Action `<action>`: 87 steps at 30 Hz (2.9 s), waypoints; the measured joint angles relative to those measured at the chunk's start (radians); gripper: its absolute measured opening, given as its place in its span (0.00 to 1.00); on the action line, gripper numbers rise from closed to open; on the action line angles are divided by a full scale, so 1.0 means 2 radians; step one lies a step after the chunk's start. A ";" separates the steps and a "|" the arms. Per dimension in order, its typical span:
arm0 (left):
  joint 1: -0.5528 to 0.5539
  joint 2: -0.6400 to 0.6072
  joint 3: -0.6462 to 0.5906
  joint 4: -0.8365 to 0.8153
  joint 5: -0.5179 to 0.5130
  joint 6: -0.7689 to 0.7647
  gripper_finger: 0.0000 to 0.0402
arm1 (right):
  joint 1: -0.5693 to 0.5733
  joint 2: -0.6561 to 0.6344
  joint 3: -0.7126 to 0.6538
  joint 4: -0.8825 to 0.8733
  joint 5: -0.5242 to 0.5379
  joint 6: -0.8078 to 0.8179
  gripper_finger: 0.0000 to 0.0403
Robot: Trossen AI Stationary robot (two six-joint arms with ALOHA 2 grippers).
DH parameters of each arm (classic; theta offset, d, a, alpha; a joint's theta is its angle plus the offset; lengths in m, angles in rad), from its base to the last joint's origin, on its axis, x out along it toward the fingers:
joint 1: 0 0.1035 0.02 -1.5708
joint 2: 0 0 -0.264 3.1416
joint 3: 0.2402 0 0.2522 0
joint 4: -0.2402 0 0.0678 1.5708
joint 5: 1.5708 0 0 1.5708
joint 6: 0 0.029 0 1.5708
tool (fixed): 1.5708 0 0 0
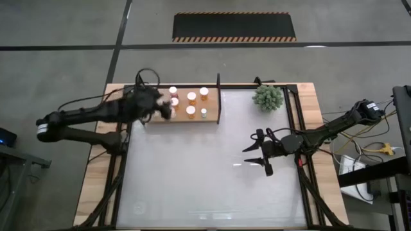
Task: Pick and place medicine bottles onto shelf by color
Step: Return to Home Position
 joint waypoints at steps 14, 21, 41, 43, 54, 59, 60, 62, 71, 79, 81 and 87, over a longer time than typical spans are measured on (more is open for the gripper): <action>-0.373 -0.120 -0.189 0.288 0.001 0.352 0.57 | -0.024 -0.004 -0.044 0.138 -0.005 -0.167 0.43; -0.375 -0.237 -0.248 0.289 -0.013 0.351 0.37 | -0.095 -0.038 -0.048 0.142 -0.089 -0.187 0.43; -0.368 -0.458 -0.396 0.357 -0.028 0.405 0.00 | -0.199 -0.196 -0.161 0.175 -0.189 -0.153 0.43; -0.363 -0.454 -0.398 0.353 -0.034 0.404 0.00 | -0.204 -0.213 -0.161 0.161 -0.190 -0.152 0.43; -0.360 -0.464 -0.446 0.335 0.012 0.336 0.00 | -0.208 -0.278 -0.161 0.133 -0.201 -0.163 0.34; -0.359 -0.448 -0.447 0.320 0.011 0.311 0.00 | -0.208 -0.308 -0.161 0.082 -0.205 -0.155 0.29; -0.359 -0.445 -0.447 0.319 0.011 0.311 0.00 | -0.208 -0.314 -0.161 0.073 -0.209 -0.157 0.28; -0.359 -0.440 -0.447 0.318 0.011 0.311 0.00 | -0.208 -0.326 -0.161 0.068 -0.214 -0.158 0.26; -0.359 -0.418 -0.447 0.317 0.010 0.314 0.00 | -0.208 -0.366 -0.161 0.060 -0.214 -0.169 0.17; -0.359 -0.389 -0.448 0.317 0.009 0.312 0.00 | -0.208 -0.374 -0.161 0.059 -0.210 -0.172 0.13; -0.359 -0.383 -0.448 0.317 0.009 0.312 0.00 | -0.208 -0.370 -0.161 0.059 -0.210 -0.194 0.13; -0.359 -0.365 -0.448 0.316 0.009 0.312 0.00 | -0.208 -0.362 -0.161 0.058 -0.210 -0.188 0.13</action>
